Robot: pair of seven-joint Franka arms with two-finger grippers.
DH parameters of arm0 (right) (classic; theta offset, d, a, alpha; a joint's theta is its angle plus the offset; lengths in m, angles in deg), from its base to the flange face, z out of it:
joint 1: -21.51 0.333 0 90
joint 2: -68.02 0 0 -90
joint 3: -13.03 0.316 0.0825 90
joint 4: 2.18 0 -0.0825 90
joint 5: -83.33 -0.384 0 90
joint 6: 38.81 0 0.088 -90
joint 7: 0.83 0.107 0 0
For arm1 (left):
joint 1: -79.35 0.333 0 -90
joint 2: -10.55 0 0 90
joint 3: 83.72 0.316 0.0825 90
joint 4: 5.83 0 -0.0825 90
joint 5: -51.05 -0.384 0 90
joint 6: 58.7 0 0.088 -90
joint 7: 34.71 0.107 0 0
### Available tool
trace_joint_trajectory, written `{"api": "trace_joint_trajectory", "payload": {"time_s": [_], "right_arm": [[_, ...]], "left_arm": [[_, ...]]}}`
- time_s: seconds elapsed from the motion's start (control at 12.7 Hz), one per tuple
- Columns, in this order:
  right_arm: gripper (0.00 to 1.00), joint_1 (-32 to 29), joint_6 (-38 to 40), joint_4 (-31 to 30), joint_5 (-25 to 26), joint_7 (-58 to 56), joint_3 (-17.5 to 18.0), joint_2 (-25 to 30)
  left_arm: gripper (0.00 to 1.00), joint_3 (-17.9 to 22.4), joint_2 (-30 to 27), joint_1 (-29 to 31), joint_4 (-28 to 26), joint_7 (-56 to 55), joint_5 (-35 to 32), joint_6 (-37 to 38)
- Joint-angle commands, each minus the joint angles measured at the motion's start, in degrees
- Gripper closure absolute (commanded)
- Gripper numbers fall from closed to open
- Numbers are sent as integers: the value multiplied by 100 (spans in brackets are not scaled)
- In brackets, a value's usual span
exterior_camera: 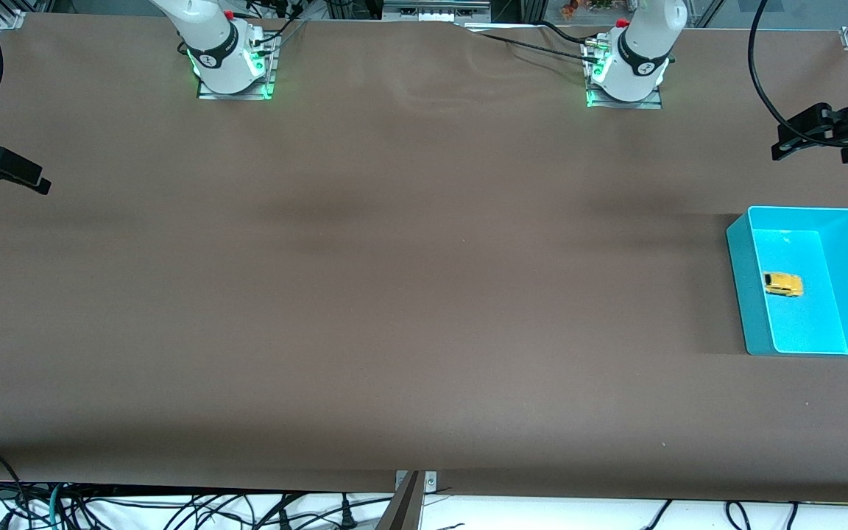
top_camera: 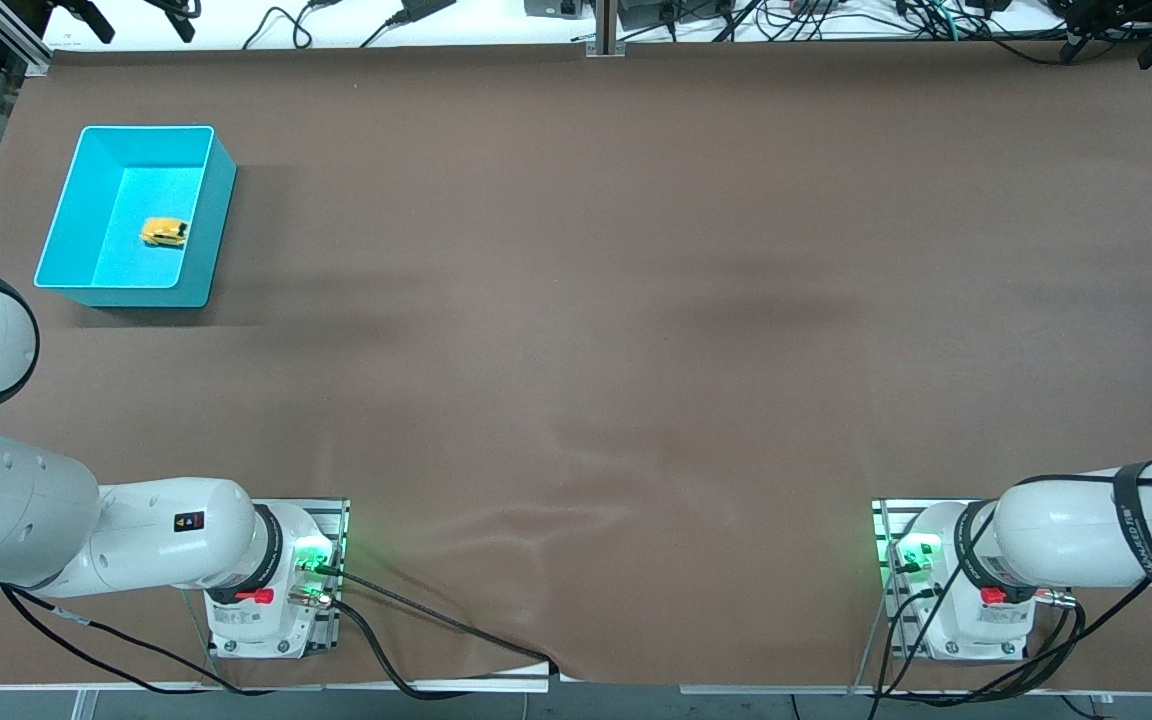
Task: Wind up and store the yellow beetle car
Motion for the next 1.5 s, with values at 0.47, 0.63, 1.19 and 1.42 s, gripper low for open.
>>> {"api": "trace_joint_trajectory", "payload": {"time_s": [0.47,0.63,1.19,1.42], "right_arm": [[0,-44,89,30,-45,-56,17,20],[0,-44,89,39,-37,-56,17,20],[0,-26,98,-5,34,-91,95,179],[0,-26,80,-5,-1,-91,174,187]], "left_arm": [[0,396,-137,-261,-150,311,209,-4],[0,396,-40,-190,-133,311,209,-12],[0,387,-5,-199,-97,311,209,-12],[0,370,-5,-199,-97,311,209,-12]]}}
